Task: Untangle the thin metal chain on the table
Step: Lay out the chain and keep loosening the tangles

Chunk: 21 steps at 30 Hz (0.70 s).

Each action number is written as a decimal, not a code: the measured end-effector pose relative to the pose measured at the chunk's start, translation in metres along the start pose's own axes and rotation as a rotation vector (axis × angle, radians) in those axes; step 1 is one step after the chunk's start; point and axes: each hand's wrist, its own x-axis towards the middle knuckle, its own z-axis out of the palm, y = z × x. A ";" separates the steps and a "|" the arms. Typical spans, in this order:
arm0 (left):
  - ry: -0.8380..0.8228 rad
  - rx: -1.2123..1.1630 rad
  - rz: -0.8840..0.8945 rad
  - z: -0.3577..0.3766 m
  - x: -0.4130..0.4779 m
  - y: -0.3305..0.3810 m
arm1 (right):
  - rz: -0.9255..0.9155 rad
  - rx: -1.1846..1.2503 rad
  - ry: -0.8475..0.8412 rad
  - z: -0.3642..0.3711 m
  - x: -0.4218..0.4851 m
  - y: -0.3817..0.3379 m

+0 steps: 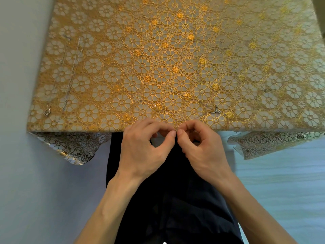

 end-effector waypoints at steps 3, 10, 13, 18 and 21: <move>-0.011 0.001 -0.004 0.000 0.001 0.000 | -0.035 -0.047 0.019 0.000 0.000 0.002; -0.023 -0.019 -0.025 -0.002 0.002 0.001 | -0.134 -0.156 0.038 0.002 0.001 0.003; -0.026 -0.032 -0.032 -0.002 0.003 0.003 | -0.162 -0.184 0.046 0.001 0.001 0.004; -0.019 -0.043 -0.026 -0.003 0.004 0.004 | -0.097 -0.096 0.012 -0.001 0.001 0.004; -0.016 -0.042 -0.019 -0.003 0.003 0.003 | -0.008 -0.047 -0.027 -0.002 0.000 0.004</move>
